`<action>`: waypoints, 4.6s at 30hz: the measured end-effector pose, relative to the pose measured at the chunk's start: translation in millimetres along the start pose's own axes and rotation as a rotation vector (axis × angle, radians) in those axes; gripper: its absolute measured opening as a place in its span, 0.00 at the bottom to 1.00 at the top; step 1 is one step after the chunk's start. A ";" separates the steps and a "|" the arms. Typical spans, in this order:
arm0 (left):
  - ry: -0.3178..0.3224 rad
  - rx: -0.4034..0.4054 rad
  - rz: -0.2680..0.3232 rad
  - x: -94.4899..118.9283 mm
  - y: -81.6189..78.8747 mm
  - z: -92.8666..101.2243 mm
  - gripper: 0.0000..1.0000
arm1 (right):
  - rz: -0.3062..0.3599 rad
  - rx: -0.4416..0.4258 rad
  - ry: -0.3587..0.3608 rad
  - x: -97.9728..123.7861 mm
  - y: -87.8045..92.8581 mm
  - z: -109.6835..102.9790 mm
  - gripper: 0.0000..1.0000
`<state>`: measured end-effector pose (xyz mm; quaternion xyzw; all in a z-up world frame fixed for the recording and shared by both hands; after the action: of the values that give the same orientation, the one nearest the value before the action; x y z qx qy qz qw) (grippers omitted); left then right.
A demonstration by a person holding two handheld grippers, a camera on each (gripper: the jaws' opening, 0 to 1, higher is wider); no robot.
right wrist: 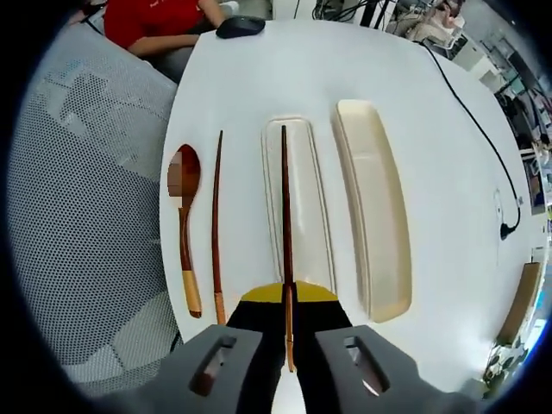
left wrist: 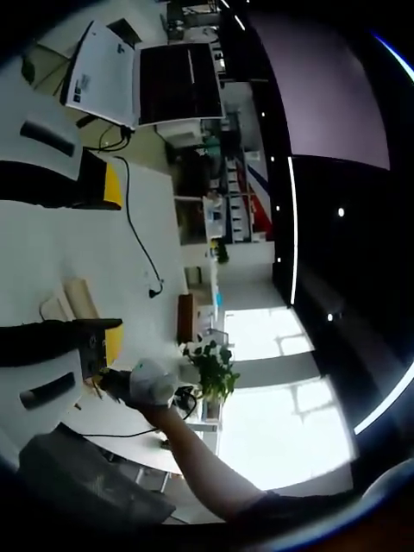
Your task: Arrange the utensils inside the cutlery case until each visible utensil rests in its matching compartment.
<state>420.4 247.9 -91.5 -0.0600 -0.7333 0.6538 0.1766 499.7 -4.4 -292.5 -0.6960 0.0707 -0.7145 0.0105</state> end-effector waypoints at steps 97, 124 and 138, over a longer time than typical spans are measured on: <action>-0.032 0.016 -0.058 -3.6 8.7 -7.0 0.52 | -0.073 0.092 -0.014 -36.1 -66.9 90.4 0.00; -0.025 0.010 -0.073 -3.0 12.2 -7.3 0.52 | -0.078 0.088 0.003 -44.2 -65.4 91.1 0.00; -0.021 0.007 -0.081 -3.8 14.5 -7.4 0.52 | 0.018 0.065 0.044 -36.2 -69.6 96.8 0.04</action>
<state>424.4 255.7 -105.9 -0.0229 -0.7347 0.6492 0.1953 603.0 60.2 -318.3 -0.6788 0.0537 -0.7313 0.0379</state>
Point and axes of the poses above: the point that each gripper's makers call its tool centre point, and the gripper's own axes: x roughly backward along the fingers, z roughly to its right, y roughly out of its underside, the point moved 3 cm from there along x, roughly backward along the fingers, and after that the axes turned 3 degrees about -z, right-handed, at the moved point
